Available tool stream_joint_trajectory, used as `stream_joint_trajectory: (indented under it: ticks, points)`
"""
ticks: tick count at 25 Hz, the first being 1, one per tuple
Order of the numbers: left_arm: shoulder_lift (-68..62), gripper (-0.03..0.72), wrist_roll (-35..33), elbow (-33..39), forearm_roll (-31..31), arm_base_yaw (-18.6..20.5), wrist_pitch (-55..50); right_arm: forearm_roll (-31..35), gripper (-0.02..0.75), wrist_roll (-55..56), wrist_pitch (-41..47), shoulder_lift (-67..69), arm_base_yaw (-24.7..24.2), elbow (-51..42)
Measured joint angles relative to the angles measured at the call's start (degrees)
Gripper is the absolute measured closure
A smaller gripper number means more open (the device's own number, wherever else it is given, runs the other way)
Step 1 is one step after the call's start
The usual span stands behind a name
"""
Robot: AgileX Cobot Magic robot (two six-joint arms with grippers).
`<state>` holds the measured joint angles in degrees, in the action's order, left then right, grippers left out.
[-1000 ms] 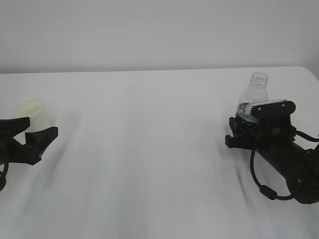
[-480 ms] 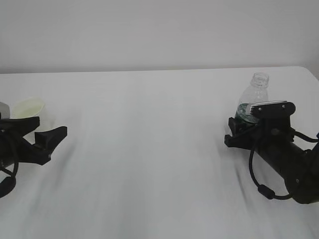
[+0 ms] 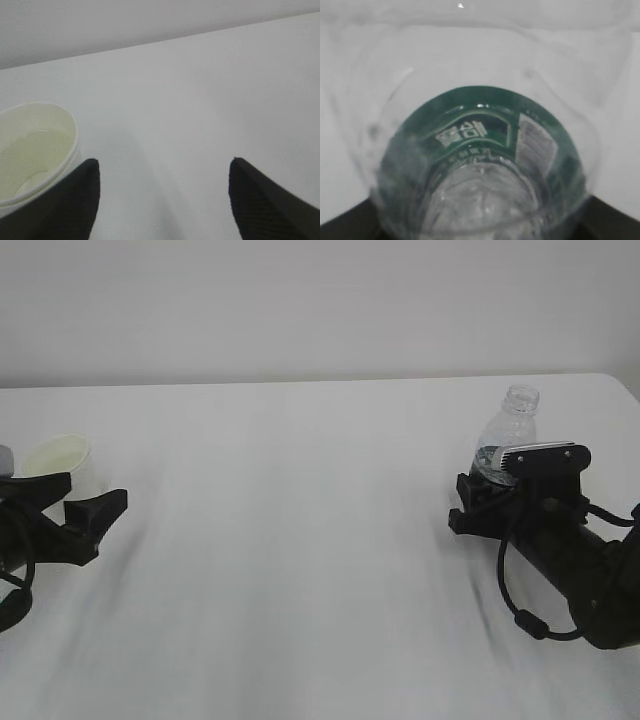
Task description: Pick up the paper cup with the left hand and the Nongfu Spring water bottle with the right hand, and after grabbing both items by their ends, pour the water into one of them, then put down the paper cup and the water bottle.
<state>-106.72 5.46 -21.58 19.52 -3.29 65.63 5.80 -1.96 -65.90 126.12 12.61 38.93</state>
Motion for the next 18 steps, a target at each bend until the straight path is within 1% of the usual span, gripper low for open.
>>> stream_joint_trajectory:
  ticks: [3, 6, 8, 12, 18]
  points:
    - [0.0, 0.113, 0.0, 0.0, 0.0, 0.0, 0.0, -1.25, 0.246, 0.0, 0.0, 0.0, 0.0, 0.0]
    - [0.0, 0.113, 0.0, 0.0, -0.1, 0.0, 0.0, -1.9, 0.164, 0.0, 0.0, 0.11, 0.0, 0.0]
    - [0.0, 0.113, 0.0, 0.0, -0.19, 0.0, 0.0, -2.13, 0.136, 0.0, 0.0, 0.23, 0.0, 0.0]
    - [0.0, 0.113, 0.0, 0.0, -0.32, 0.0, 0.0, -2.13, 0.12, 0.0, 0.0, 0.23, 0.0, 0.0]
    - [0.0, 0.113, 0.0, 0.0, -0.43, 0.0, 0.0, -2.17, 0.119, 0.0, 0.1, -3.43, 0.0, -3.3]
